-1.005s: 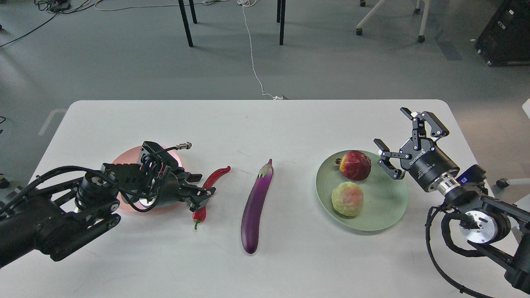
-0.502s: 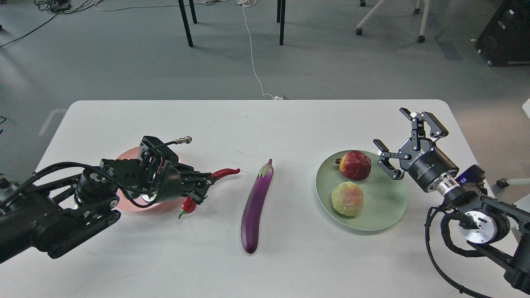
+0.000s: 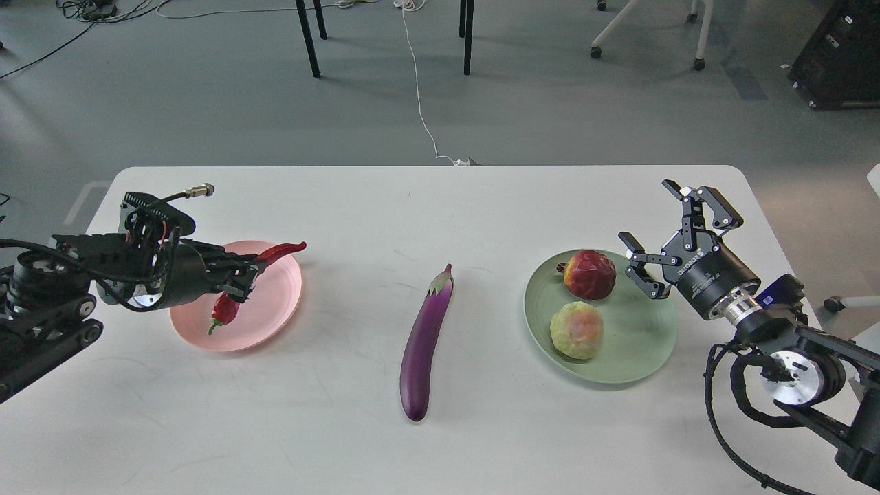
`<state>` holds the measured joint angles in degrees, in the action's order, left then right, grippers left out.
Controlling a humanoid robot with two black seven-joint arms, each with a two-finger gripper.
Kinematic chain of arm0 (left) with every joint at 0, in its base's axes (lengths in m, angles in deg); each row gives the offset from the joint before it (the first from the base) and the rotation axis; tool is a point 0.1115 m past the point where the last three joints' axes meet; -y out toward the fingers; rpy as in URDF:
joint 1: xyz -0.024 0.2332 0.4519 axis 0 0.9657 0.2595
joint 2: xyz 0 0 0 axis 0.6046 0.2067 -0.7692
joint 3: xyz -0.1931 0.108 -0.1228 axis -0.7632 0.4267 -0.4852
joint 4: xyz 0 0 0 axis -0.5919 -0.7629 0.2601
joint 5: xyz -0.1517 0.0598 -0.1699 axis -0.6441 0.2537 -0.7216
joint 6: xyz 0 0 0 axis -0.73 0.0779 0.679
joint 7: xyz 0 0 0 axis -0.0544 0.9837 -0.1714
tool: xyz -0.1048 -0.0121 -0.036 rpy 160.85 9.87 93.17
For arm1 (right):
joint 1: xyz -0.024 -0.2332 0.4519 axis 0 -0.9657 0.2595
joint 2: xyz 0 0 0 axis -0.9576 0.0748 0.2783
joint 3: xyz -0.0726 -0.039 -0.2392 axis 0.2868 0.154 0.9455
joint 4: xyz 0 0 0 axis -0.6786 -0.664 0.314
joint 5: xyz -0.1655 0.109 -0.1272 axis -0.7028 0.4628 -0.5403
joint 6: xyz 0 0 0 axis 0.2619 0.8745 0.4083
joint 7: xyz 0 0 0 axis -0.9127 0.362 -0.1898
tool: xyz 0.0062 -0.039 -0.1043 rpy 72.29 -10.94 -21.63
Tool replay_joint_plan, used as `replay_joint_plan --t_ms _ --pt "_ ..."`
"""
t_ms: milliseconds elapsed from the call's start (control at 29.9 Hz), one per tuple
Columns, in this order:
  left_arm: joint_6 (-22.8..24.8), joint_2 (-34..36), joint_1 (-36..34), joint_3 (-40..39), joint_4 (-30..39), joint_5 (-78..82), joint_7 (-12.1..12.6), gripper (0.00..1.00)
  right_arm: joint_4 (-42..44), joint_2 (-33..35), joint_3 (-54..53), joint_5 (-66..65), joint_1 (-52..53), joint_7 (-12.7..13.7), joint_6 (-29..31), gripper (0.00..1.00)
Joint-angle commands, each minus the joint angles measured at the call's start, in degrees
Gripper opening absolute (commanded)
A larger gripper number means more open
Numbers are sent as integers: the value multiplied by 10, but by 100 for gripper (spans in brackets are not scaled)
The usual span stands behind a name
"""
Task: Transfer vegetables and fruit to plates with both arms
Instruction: 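Grasp the chili pepper and lay it on the pink plate, then release the pepper and move the left gripper to the purple eggplant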
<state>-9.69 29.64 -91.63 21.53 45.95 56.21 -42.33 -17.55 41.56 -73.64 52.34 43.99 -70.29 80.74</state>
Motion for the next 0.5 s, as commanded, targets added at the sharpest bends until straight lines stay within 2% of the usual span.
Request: replay_joint_plan --t_ms 0,100,268,368,469 --pt "-18 -7 2 1 -42 0 -1 28 -1 0 1 -1 0 0 -1 98" --pt "-18 -6 2 1 -47 0 -2 51 -2 5 1 -1 0 0 0 98" --pt "-18 -4 6 1 -46 0 -2 71 -1 5 1 -1 0 0 0 98" --pt "-18 1 4 -2 -27 0 -2 72 -2 5 1 -1 0 0 0 98" --pt "-16 2 -5 -7 34 -21 4 72 -2 5 1 -1 0 0 0 98"
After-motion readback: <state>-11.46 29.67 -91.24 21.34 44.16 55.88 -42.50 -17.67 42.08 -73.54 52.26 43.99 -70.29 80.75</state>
